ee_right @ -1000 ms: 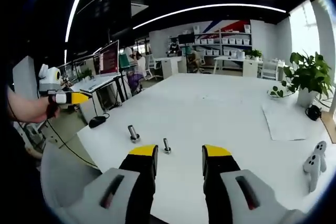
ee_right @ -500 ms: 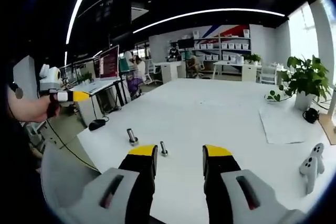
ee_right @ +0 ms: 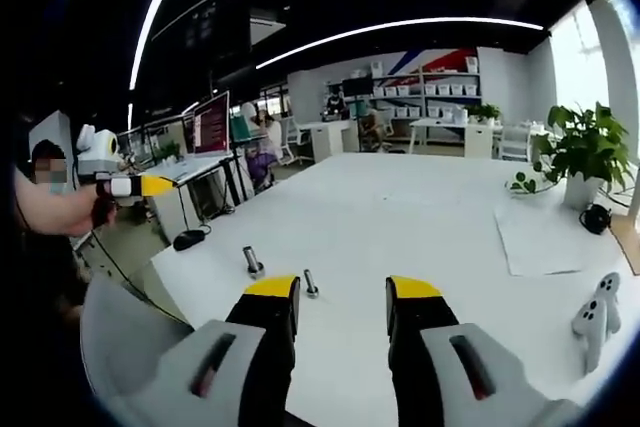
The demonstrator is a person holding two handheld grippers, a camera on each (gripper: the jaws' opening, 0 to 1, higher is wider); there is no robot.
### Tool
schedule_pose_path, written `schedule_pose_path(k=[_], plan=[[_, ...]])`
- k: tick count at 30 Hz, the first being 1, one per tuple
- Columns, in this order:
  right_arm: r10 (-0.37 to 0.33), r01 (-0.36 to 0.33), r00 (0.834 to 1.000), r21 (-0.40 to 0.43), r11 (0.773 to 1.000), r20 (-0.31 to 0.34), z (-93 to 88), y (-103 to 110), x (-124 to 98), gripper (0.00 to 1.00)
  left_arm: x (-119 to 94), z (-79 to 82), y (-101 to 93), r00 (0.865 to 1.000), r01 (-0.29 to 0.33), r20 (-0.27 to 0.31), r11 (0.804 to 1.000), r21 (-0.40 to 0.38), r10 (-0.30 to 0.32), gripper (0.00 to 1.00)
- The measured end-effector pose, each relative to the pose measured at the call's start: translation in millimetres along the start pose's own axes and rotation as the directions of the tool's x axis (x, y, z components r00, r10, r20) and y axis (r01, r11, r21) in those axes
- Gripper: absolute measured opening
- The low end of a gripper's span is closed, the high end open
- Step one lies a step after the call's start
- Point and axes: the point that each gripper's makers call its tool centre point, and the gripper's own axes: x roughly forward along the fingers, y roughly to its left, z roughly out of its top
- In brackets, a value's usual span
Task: Place the washer onto the threaded stud by aligning its center hole with the stud, sliding it down to the base, and recovering from edge contact or off-axis alignment until the washer reaches the visible bottom stop.
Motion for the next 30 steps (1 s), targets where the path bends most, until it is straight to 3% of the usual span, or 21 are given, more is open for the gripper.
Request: schedule_pose_path(k=[16, 30], plan=[[0.002, -0.003, 1.0, -0.026, 1.0, -0.013, 3.0, 3.3, 9.8, 0.36, -0.4, -6.1, 8.1, 1.0, -0.002, -0.023, 1.0, 0.009, 0.002, 0.45], [0.006, -0.007, 1.0, -0.034, 0.999, -0.03, 0.6, 8.2, 12.9, 0.36, -1.9, 2.5, 14.4, 1.0, -0.008, 0.006, 1.0, -0.007, 0.008, 0.45]])
